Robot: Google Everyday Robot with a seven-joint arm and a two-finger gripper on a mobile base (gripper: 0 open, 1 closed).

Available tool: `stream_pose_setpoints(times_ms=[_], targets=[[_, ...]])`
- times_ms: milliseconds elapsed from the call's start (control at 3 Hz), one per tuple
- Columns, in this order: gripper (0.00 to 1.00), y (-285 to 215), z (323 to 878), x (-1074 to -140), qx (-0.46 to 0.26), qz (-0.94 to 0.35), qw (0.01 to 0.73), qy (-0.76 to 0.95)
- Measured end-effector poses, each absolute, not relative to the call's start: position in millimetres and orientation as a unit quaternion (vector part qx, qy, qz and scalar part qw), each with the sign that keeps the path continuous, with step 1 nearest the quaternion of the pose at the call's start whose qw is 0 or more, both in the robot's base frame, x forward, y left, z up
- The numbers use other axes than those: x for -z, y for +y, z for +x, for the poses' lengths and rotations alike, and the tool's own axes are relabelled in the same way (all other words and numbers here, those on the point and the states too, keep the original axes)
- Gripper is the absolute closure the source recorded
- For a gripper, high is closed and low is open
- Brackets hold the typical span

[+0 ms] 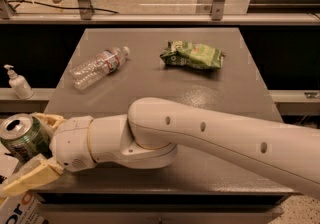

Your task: Knock green can over

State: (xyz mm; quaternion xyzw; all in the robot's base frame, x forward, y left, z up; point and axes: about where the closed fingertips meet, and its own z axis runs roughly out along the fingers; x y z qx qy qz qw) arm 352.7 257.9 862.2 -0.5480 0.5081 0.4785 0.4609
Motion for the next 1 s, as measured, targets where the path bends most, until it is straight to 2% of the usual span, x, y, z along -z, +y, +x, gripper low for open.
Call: stream_pose_setpoints(times_ms=[667,1000], targets=[[0.64,256.0,355.5,-859.9,-0.477,-0.533,0.478,0.51],[0.87,227.2,371.9,-867.8,-0.46,-0.52,0.492,0.526]])
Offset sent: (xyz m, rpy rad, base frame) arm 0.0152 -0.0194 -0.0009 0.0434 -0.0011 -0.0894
